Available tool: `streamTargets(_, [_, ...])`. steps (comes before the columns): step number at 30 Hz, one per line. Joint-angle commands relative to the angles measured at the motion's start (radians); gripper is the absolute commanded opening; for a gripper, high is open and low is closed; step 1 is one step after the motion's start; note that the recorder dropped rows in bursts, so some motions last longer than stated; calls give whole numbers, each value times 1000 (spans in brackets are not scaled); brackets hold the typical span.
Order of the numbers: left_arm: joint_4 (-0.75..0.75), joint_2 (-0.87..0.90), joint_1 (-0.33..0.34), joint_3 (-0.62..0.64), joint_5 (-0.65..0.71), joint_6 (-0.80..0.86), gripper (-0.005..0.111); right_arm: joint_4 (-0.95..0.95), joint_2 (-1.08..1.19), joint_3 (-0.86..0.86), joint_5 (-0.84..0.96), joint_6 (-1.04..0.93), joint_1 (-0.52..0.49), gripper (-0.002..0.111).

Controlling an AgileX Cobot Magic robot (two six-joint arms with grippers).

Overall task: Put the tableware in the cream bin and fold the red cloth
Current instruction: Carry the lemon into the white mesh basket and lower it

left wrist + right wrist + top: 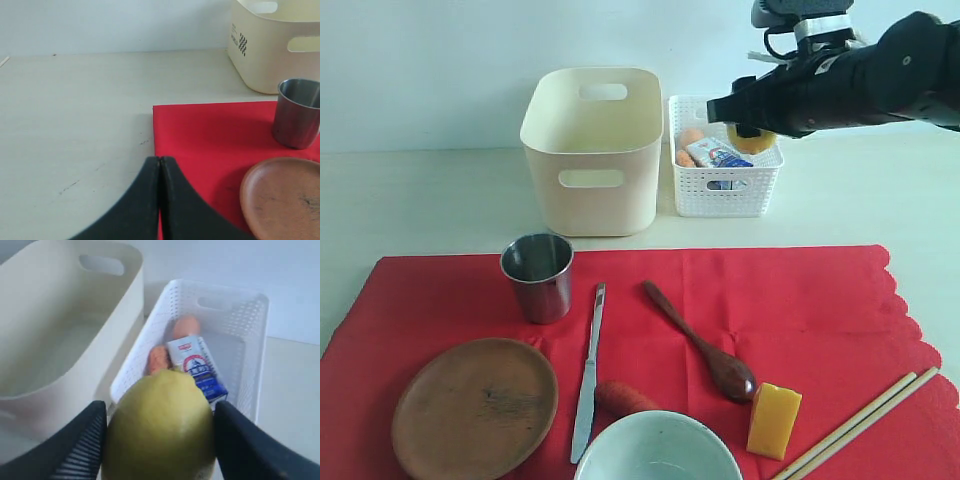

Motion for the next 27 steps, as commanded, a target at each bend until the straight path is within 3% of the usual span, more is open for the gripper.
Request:
streamTargets(1, [-10, -6, 0, 2, -8, 0, 0, 0, 129, -135, -9, -9, -43, 0])
streamTargets(11, [-10, -6, 0, 2, -8, 0, 0, -2, 428, -548, 264, -97, -58, 0])
streamTargets(21, [-10, -6, 0, 2, -8, 0, 0, -2, 596, -749, 405, -120, -58, 0])
streamTargets(24, [-10, -6, 0, 2, -8, 0, 0, -2, 608, -764, 437, -121, -58, 6])
streamTargets(27, [-10, -6, 0, 2, -8, 0, 0, -2, 610, -764, 451, -121, -58, 20])
